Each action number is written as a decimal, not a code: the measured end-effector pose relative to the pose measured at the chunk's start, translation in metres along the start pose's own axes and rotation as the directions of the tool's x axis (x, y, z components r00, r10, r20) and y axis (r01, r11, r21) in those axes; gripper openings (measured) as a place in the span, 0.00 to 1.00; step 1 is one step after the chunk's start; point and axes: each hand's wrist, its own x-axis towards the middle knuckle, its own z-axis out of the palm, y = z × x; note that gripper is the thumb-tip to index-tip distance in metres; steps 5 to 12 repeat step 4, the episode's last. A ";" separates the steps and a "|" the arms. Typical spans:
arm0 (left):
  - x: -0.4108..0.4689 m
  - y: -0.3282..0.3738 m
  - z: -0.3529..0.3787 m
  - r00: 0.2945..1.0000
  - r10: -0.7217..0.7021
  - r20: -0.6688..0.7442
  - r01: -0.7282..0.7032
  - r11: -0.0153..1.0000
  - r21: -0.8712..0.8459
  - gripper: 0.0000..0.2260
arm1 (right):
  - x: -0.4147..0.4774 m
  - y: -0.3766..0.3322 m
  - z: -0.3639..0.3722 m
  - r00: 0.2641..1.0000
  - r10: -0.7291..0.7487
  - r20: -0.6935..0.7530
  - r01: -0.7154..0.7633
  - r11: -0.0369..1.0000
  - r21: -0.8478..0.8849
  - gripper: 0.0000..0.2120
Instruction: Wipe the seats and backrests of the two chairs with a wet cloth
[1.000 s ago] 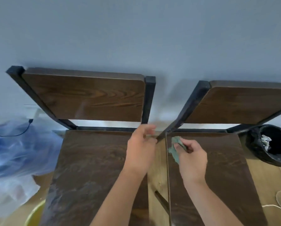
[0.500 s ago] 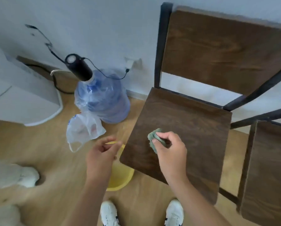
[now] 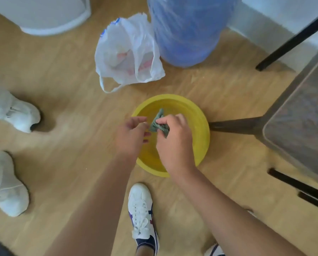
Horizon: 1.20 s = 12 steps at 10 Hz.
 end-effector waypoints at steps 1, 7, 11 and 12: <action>0.044 -0.039 0.011 0.999 -0.027 0.020 0.025 0.997 0.066 0.08 | 0.009 0.054 0.042 0.998 0.036 0.047 -0.032 0.996 -0.083 0.13; 0.092 -0.101 0.027 0.998 -0.048 0.031 0.040 0.975 0.218 0.09 | 0.015 0.122 0.082 0.986 0.109 0.123 -0.066 0.948 -0.313 0.15; 0.092 -0.101 0.027 0.998 -0.048 0.031 0.040 0.975 0.218 0.09 | 0.015 0.122 0.082 0.986 0.109 0.123 -0.066 0.948 -0.313 0.15; 0.092 -0.101 0.027 0.998 -0.048 0.031 0.040 0.975 0.218 0.09 | 0.015 0.122 0.082 0.986 0.109 0.123 -0.066 0.948 -0.313 0.15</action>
